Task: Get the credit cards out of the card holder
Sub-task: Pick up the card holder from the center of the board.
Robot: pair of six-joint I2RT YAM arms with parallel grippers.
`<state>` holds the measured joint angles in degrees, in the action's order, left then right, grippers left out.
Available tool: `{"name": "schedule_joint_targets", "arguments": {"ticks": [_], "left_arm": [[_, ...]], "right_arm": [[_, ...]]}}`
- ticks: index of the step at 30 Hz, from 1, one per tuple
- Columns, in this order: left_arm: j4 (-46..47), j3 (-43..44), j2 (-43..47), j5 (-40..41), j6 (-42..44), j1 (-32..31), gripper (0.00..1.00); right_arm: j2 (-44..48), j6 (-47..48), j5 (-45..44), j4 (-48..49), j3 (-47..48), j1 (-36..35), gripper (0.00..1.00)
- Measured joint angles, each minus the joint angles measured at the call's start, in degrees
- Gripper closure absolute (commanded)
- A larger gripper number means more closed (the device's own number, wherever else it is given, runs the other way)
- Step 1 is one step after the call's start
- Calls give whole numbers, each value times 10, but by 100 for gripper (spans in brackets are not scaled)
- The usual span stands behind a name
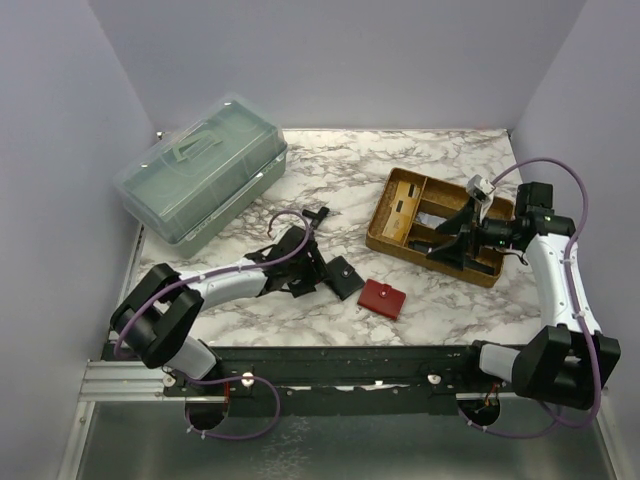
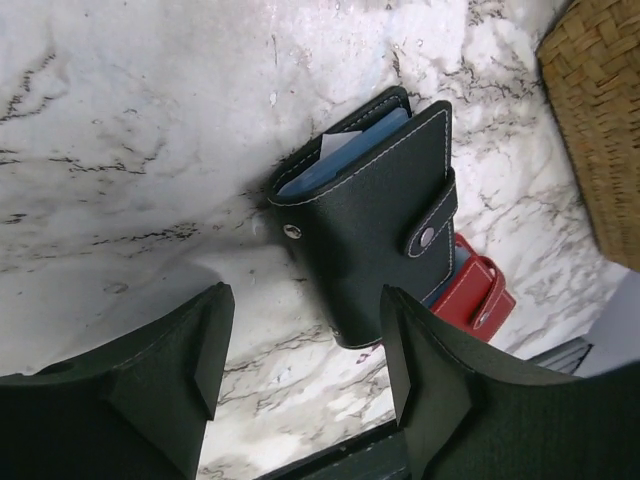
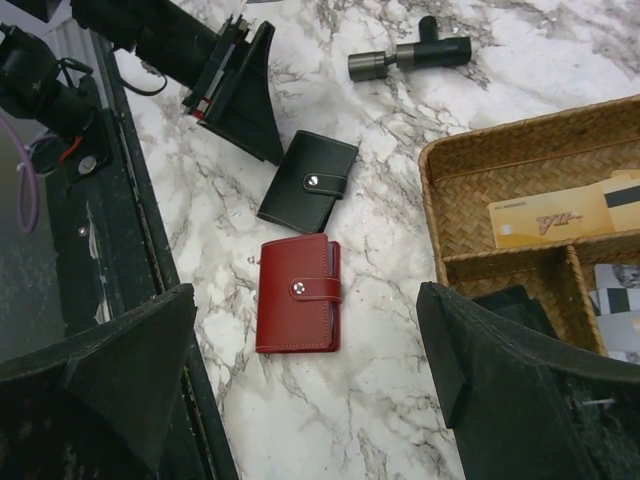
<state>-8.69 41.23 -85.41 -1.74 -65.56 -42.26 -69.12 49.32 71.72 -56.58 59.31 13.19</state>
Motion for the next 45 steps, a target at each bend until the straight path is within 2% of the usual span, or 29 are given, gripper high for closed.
{"name": "schedule_joint_targets", "arguments": {"ticks": [7,10,13,15,20,21,22,27,33,36,38,42,45], "left_arm": [[99,-51,3,1,-90,2,38],[104,-50,-3,6,-118,2,41],[105,-43,-15,9,-134,2,47],[112,-41,-24,12,-144,2,57],[115,-33,-45,27,-148,2,93],[115,-30,-50,30,-146,2,98],[115,-26,-53,32,-142,2,100],[113,-16,-50,39,-75,1,100],[142,-49,40,41,44,2,100],[159,-63,80,25,82,2,100],[168,-63,90,7,98,2,100],[171,-59,89,-40,112,2,100],[165,-44,81,-72,114,2,100]], "right_arm": [[-6,2,3,9,-13,-22,0],[-6,1,4,17,-13,-31,0],[-6,-3,4,26,-15,-39,0],[-6,-9,4,32,-19,-45,0],[-8,-21,3,48,-32,-66,0],[-10,-24,3,50,-34,-71,0],[-13,-26,3,53,-36,-76,0],[-32,-9,-5,55,-39,-106,0],[-47,136,-8,13,-39,-150,0],[-51,193,-16,15,-39,-196,0],[-60,214,-27,28,-39,-240,6],[-99,224,-61,82,-38,-325,26],[-128,223,-105,128,-35,-374,36]]}}
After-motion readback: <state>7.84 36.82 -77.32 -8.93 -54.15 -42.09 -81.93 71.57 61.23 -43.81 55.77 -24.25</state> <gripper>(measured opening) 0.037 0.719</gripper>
